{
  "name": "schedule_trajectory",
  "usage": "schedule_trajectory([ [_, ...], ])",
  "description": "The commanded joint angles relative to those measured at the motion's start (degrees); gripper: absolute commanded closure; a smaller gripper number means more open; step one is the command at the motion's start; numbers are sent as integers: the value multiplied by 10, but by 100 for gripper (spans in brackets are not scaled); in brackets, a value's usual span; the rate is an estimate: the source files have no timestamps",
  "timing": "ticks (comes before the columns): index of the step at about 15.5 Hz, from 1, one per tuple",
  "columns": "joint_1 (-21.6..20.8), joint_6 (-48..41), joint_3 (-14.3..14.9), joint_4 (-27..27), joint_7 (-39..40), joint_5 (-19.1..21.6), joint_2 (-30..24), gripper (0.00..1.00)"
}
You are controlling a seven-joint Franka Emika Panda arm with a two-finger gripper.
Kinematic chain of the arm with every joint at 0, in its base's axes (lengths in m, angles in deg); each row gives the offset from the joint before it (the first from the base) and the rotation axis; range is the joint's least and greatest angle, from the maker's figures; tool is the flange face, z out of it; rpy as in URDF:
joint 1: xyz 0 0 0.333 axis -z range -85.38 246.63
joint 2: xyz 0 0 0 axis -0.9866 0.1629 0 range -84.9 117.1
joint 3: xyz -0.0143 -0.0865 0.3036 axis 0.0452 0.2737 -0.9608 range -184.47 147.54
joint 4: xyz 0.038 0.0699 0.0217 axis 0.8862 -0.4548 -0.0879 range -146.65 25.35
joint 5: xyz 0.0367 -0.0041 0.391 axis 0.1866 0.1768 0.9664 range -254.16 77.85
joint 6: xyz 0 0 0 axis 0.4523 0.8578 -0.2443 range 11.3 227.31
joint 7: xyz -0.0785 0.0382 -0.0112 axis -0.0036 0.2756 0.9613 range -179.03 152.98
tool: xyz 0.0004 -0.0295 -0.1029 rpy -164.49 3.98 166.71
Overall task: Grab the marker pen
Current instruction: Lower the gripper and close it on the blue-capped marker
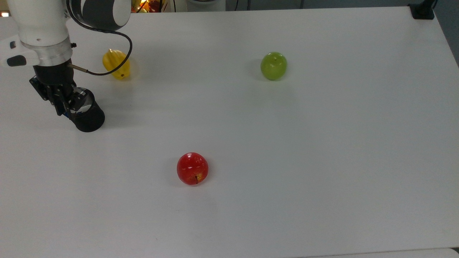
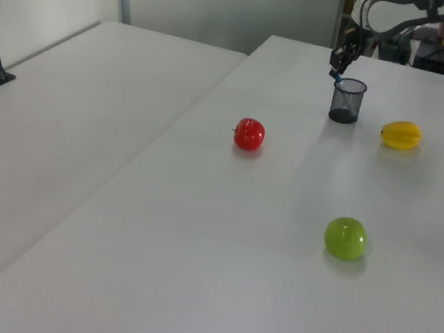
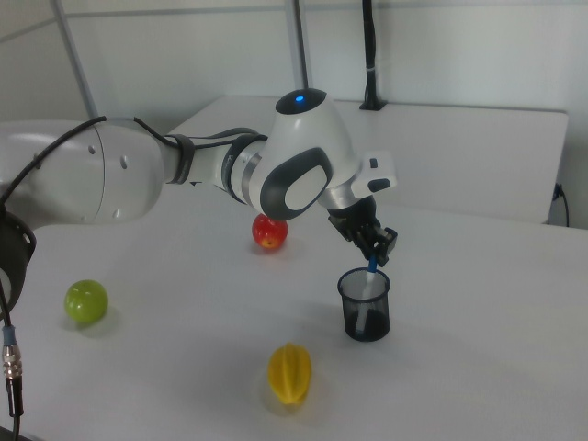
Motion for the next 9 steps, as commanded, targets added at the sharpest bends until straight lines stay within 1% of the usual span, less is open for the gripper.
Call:
schedule_trajectory([
  [1, -2, 8, 2, 2, 9, -20, 0, 85],
  [4, -2, 8, 3, 2, 9, -20, 0, 93],
  [6, 0, 8, 4, 2, 16, -26, -2, 97],
  [9, 3, 7, 5, 2, 19, -22, -16, 98],
])
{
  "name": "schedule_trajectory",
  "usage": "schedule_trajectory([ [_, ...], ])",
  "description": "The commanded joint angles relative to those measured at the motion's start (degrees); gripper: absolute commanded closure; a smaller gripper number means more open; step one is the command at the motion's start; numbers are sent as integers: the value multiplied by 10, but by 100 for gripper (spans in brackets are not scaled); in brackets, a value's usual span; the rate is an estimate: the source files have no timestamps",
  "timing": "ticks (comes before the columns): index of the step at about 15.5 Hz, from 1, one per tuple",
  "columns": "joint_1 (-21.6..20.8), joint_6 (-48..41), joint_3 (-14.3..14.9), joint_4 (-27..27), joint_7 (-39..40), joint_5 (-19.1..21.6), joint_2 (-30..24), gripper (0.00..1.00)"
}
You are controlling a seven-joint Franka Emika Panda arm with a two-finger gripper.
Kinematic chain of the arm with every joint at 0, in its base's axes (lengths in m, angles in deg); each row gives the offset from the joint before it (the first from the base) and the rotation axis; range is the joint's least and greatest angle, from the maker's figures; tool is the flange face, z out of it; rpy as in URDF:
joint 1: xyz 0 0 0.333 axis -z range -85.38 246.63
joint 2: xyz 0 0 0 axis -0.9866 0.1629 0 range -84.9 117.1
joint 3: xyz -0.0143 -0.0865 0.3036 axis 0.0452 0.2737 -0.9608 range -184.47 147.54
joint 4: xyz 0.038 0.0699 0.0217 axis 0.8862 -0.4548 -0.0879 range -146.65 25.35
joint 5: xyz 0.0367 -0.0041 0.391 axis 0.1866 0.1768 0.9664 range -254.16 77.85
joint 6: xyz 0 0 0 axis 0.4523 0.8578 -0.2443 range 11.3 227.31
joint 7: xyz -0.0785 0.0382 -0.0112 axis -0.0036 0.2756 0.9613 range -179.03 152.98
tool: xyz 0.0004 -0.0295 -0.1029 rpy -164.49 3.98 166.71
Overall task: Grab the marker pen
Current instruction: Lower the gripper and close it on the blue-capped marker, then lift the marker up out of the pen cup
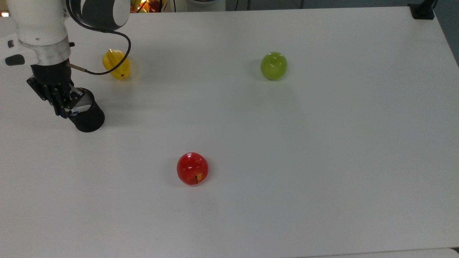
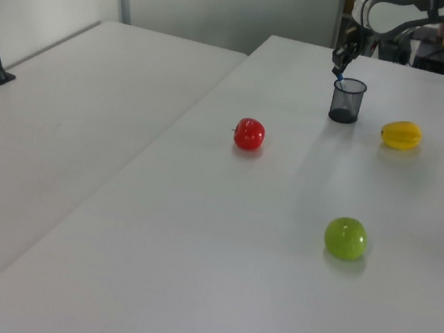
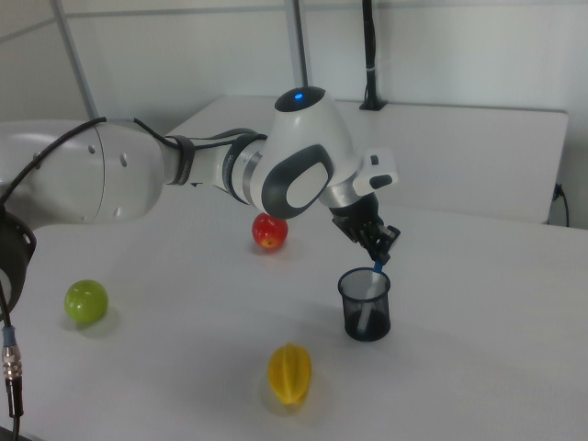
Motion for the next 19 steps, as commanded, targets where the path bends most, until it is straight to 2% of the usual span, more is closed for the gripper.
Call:
schedule_trajectory([
  [1, 5, 3, 5, -4, 15, 0, -28, 98],
  [3, 15, -1, 4, -4, 12, 7, -50, 98],
  [7, 26, -12, 6, -4, 9, 63, -87, 98],
  [10, 32, -56, 6, -4, 9, 81, -112, 98],
  [17, 21, -224, -2, -3, 14, 89, -157, 98],
  [19, 0, -283, -6, -3, 19, 89, -164, 98],
])
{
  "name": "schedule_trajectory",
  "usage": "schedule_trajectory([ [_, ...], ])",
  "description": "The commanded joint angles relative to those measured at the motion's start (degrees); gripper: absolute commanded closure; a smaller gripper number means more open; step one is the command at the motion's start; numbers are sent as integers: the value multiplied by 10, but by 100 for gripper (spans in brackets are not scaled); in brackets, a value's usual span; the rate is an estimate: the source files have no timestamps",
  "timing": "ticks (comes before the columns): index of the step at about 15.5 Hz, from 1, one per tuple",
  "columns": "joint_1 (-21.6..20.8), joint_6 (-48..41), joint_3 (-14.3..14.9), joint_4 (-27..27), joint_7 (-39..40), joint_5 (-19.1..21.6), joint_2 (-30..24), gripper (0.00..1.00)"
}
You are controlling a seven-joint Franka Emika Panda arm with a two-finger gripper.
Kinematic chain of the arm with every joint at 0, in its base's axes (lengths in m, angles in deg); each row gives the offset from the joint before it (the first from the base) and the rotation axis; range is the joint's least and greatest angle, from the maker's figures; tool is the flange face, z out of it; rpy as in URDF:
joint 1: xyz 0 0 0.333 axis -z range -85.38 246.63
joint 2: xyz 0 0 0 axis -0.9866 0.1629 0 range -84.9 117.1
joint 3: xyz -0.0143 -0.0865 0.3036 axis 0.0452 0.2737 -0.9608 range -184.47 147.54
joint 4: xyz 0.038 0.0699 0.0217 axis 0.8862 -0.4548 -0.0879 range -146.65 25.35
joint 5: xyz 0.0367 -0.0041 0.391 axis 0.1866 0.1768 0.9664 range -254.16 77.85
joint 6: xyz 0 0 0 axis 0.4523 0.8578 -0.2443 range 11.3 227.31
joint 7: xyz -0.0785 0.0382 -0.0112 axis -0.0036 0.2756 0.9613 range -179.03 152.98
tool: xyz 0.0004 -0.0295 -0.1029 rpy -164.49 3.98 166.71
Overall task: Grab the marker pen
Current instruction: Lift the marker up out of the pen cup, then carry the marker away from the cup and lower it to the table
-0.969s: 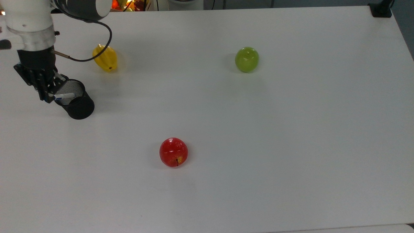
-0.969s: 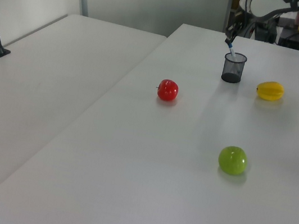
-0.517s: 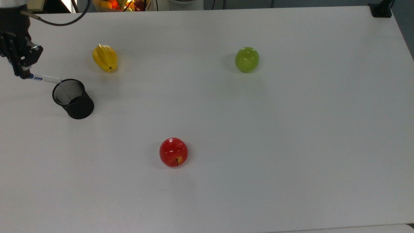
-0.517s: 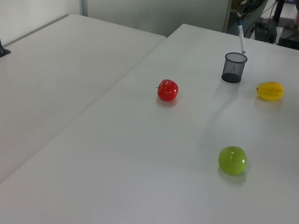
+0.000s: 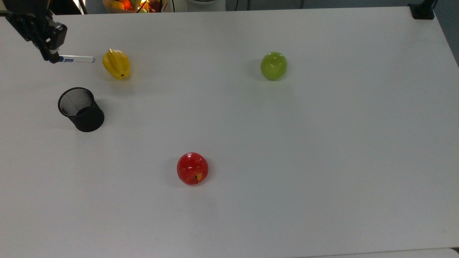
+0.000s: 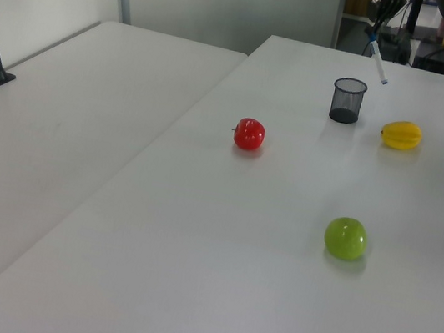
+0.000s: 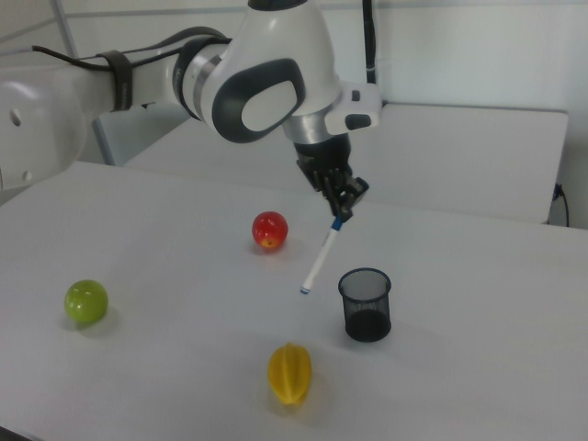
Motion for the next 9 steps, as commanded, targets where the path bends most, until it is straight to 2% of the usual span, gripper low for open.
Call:
schedule_trajectory([
  [1, -37, -103, -2, -18, 28, 13, -33, 98],
  [3, -64, -161, -2, -18, 36, 13, -33, 98],
  [9, -148, -240, -2, -38, 36, 13, -31, 98],
])
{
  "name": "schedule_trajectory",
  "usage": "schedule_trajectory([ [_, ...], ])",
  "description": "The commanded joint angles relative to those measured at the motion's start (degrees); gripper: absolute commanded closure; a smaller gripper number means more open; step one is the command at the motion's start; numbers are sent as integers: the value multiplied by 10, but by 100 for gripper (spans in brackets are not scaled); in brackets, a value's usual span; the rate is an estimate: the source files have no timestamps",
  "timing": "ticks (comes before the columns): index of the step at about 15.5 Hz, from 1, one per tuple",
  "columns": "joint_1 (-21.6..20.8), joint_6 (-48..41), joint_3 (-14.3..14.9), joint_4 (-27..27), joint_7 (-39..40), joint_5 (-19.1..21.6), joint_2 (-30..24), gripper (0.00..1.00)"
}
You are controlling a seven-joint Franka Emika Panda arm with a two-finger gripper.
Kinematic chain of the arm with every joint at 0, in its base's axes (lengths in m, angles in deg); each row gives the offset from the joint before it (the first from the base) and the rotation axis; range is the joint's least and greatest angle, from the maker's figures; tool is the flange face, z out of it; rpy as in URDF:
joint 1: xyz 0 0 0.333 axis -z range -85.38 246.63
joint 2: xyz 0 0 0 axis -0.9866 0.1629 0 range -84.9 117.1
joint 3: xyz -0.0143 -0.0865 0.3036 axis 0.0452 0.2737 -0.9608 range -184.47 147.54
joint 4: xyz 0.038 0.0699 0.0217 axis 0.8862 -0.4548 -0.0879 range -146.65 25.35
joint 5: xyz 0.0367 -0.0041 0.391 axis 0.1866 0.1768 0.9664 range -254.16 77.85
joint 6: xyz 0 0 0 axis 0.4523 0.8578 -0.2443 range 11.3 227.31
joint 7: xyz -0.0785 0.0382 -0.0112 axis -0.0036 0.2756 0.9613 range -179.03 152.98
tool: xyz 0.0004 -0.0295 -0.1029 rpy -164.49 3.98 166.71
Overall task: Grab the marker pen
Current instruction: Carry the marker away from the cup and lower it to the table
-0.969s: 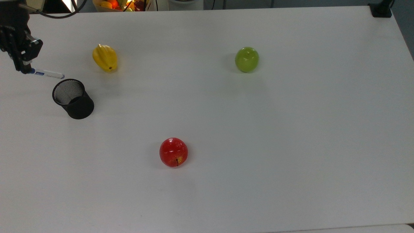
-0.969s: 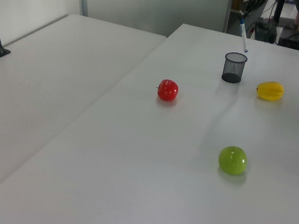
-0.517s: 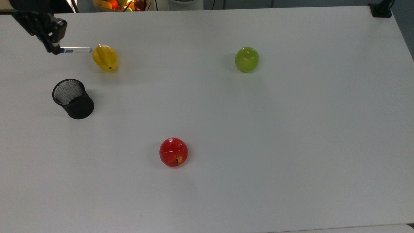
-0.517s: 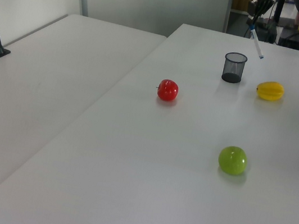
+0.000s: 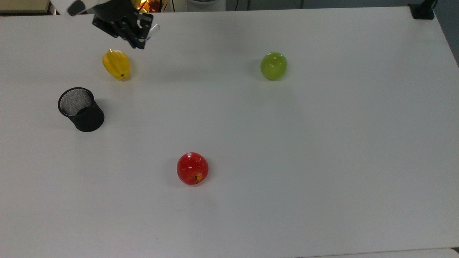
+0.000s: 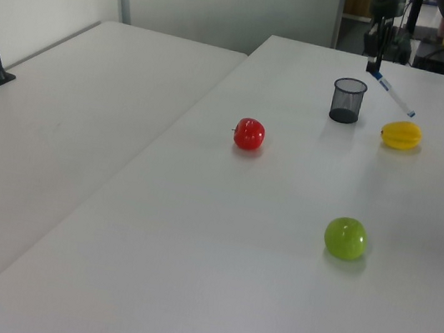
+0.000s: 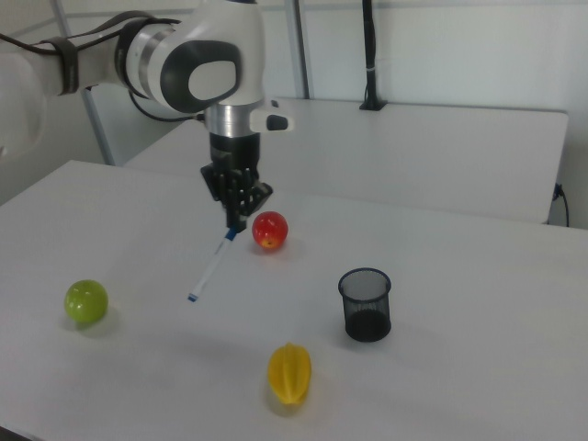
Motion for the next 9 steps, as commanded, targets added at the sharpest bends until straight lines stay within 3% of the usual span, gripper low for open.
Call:
schedule_trajectory([
  [1, -46, -24, 7, -39, 17, 11, -14, 98],
  [9, -90, -17, 7, -55, 13, 4, 37, 97],
])
